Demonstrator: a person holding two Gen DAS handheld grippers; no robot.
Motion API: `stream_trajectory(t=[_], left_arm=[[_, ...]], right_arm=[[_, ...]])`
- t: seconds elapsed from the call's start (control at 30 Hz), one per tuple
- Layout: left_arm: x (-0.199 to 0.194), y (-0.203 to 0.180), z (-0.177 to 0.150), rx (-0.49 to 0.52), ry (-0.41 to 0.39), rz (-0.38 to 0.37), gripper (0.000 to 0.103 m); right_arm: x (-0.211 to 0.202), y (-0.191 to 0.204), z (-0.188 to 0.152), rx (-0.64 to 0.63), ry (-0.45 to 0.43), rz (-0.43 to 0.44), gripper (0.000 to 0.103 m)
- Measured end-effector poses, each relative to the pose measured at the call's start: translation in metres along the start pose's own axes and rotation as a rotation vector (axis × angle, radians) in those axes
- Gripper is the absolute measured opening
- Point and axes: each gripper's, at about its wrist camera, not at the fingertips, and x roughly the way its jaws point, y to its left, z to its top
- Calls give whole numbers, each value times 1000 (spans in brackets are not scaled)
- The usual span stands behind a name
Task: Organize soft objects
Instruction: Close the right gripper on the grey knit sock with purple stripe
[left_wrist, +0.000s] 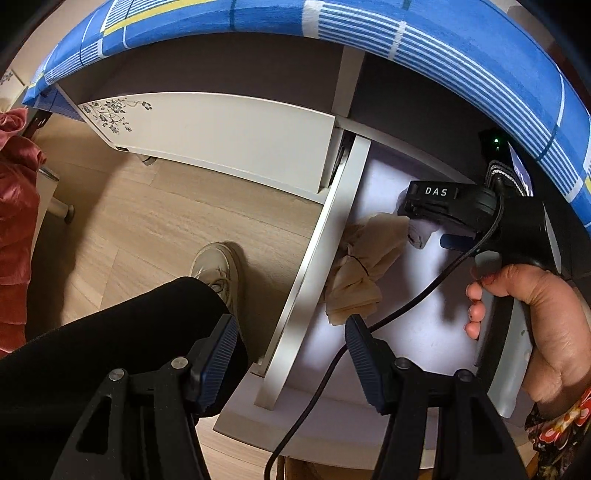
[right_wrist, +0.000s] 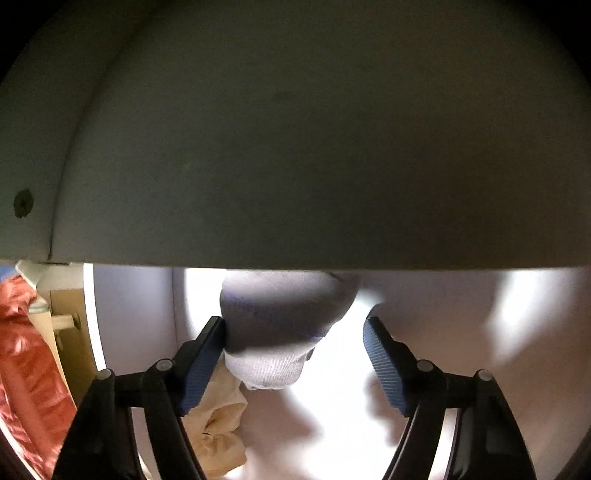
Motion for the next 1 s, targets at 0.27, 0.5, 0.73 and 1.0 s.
stream_trajectory(t=[0.27,0.5,0.73,1.0], left_arm=[[-1,-6,-1,13,-7,4,62],[-4,-19,-3,58,-14,16,62],[-5,-26,-4,89,-21,31,62],[-2,-20,-4,69,-12,47,62]], right_arm=[[-7,-7,-4,-32,26,43,56],[-17,-34,-10,-23,66,18,41],[-24,-55,-12,-19,84,12,38],[-52,-16,5,-185,-46,2,62]])
